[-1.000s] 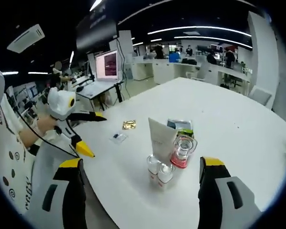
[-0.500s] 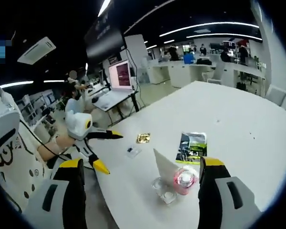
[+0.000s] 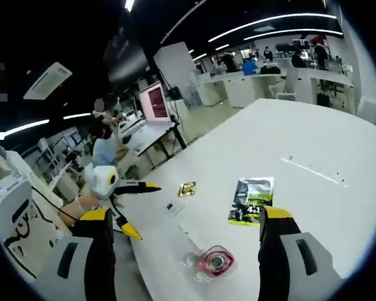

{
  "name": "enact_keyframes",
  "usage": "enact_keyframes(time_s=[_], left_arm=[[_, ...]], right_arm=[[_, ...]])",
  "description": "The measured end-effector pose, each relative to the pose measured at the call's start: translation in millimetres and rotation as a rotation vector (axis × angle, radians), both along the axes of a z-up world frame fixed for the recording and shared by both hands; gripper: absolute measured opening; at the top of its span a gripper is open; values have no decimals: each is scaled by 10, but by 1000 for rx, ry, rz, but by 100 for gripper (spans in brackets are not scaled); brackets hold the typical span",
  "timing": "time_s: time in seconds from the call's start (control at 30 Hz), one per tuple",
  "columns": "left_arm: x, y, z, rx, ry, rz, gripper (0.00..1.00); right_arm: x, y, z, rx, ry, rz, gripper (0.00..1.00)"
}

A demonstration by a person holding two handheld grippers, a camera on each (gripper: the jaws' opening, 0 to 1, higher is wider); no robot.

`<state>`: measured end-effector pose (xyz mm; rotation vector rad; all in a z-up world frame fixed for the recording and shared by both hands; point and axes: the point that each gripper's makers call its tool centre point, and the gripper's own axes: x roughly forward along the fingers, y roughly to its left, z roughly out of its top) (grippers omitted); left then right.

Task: Arrange the skincare products in the storage area until every visible bottle or jar stands upright without overlapping.

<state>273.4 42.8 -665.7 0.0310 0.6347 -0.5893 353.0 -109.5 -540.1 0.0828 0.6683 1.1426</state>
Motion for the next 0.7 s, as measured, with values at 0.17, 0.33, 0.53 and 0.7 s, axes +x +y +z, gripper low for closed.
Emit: enact_keyframes(time_s=[0.17,0.33,0.53,0.7], left_arm=[[110,-23,17,-3,-9,-5,99],[189,-17,-28,-1,9,-4,98],[333,1,-44,-19,12,10,94],[394,-94,-81,-21,22,-30,90]], right_arm=[[289,-25,-180,-14,14,-50,84],[491,-31,-366,-30,10,-78,75],[599,-13,-693,-78,39,-70,69],[611,36,-881,-74,61,-63,69]])
